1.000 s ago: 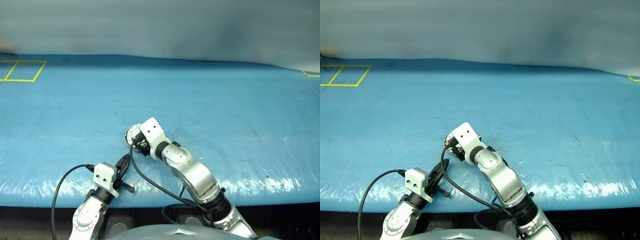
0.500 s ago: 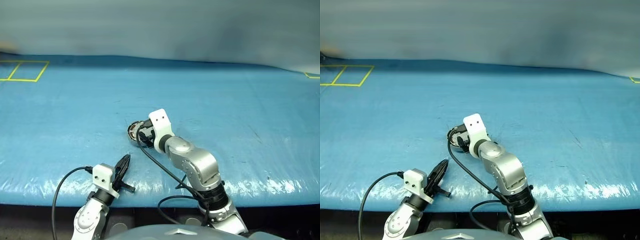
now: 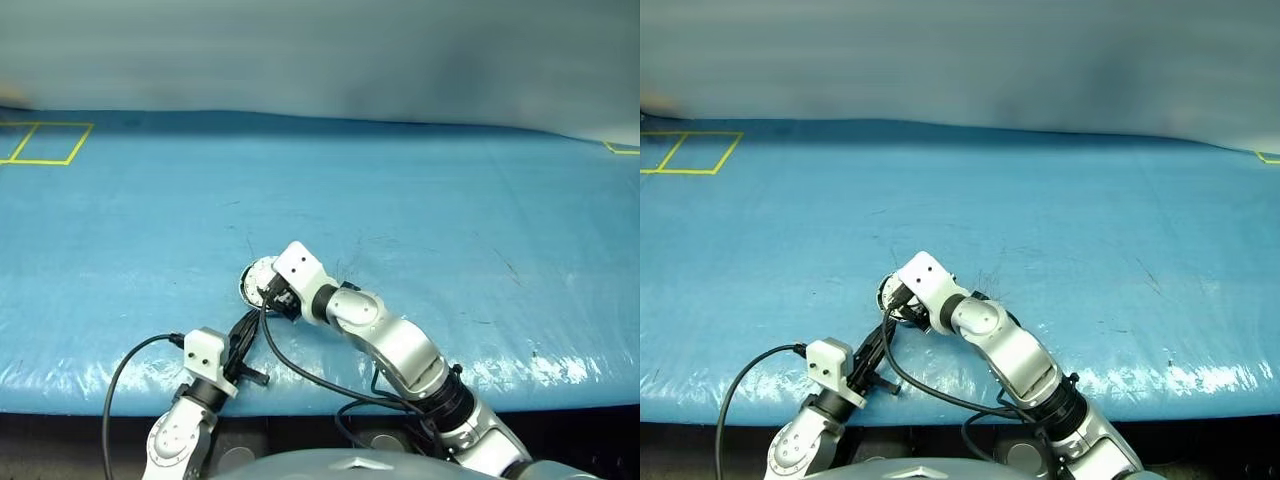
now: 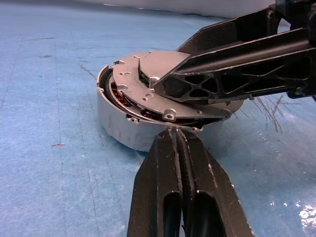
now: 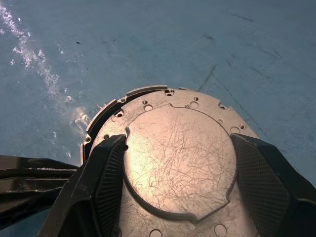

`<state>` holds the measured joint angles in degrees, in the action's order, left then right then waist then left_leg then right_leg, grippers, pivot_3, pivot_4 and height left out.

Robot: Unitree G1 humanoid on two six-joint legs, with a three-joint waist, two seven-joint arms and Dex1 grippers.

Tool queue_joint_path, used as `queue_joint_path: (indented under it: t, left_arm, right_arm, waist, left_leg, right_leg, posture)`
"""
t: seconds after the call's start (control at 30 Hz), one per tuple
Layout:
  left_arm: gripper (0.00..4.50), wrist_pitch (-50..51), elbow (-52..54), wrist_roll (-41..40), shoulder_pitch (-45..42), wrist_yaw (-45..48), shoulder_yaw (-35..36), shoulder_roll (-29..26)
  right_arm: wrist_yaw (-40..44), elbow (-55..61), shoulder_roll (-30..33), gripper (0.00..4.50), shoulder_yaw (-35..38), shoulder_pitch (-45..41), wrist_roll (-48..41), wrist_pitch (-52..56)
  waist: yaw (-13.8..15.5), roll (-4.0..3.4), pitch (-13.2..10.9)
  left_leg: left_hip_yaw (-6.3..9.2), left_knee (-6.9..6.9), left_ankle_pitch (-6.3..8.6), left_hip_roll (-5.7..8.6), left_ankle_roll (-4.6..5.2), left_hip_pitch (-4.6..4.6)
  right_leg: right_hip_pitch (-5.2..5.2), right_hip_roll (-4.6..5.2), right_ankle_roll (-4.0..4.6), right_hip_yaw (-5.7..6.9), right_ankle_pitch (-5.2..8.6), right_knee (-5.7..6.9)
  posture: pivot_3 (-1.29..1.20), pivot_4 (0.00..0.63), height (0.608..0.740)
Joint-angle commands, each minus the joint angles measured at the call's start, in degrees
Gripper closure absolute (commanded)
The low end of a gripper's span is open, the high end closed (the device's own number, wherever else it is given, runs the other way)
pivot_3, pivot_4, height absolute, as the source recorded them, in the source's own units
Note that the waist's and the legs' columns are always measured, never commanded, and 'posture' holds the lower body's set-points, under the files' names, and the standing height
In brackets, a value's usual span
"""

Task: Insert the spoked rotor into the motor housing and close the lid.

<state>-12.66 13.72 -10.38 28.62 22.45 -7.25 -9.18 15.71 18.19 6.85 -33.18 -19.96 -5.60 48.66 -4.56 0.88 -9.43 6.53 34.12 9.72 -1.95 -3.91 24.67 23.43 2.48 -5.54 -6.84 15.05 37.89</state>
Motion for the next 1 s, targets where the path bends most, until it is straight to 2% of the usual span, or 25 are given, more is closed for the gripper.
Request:
queue_joint_path:
  t: [0.03,0.53,1.0]
  left_arm:
    - [4.4,-0.44,0.75,-0.84,-0.69,0.28,-0.35,0.3]
    - [4.4,-0.84,1.24,-0.6,-0.24,-0.13,-0.02,0.47]
    - [4.4,-0.17,1.64,-1.6,-0.33,1.05,-0.49,0.05]
  right_arm:
    - [2.83,-0.38,-1.28,1.5,0.37,-2.11,-0.71,-3.07]
    - [6.99,-1.25,-5.37,1.5,-2.16,-2.32,-0.47,-5.52]
    - [7.96,-8.14,-4.09,1.5,-0.22,-4.9,2.88,-10.54]
  waist:
    - [-0.01,0.01,0.0]
    - [0.04,0.01,0.0]
    - [0.08,0.01,0.0]
  left_leg:
    - [0.0,0.0,0.0,0.0,0.0,0.01]
    - [0.0,-0.01,-0.01,-0.04,-0.01,0.06]
    - [0.0,-0.01,-0.01,-0.05,-0.01,0.03]
  right_leg:
    - [-0.02,0.0,0.0,0.0,0.0,0.0]
    - [-0.1,-0.05,-0.01,0.0,-0.01,0.02]
    - [-0.12,-0.05,-0.01,0.0,-0.01,0.04]
  posture:
    - [0.0,0.15,0.74]
    - [0.0,0.15,0.74]
    - [0.0,0.15,0.74]
